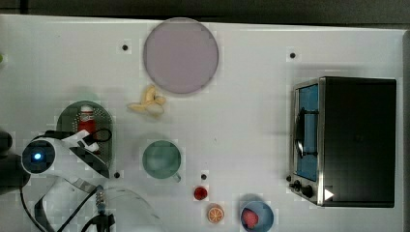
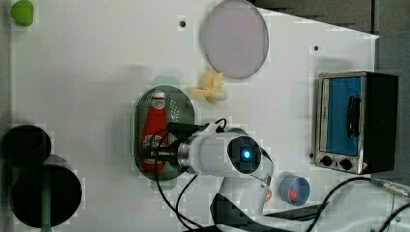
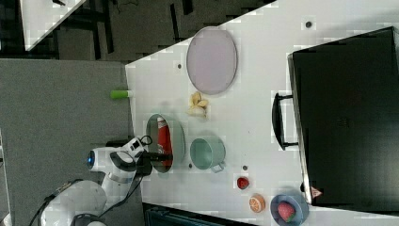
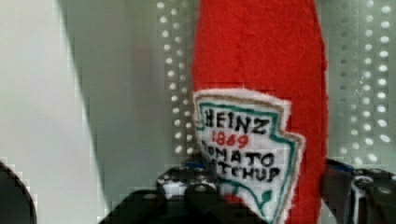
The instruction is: Pick ketchup from strainer and place it on the table
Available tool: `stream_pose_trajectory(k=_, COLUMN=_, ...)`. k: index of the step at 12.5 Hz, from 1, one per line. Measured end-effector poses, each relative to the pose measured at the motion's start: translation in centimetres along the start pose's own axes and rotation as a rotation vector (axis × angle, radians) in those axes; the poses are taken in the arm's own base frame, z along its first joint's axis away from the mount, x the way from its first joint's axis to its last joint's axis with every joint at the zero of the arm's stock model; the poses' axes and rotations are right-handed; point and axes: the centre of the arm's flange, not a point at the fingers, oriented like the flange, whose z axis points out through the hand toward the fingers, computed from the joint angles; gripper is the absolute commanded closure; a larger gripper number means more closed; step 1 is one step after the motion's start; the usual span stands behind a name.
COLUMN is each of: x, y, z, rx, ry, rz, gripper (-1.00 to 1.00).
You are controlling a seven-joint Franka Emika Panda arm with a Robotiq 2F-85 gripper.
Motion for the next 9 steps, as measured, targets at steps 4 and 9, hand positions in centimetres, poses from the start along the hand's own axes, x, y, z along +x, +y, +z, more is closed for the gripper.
stream_pose_trajectory(k=4, x=-1.0, y=-1.0, z=-5.0, rx=-0.046, ry=0.029, rz=0.011, gripper=-0.19)
stream_pose_trajectory(k=9, x=-1.6, y=-4.7, z=-17.0, rx=-0.066, ry=-0.018, rz=0.154, gripper=-0.19)
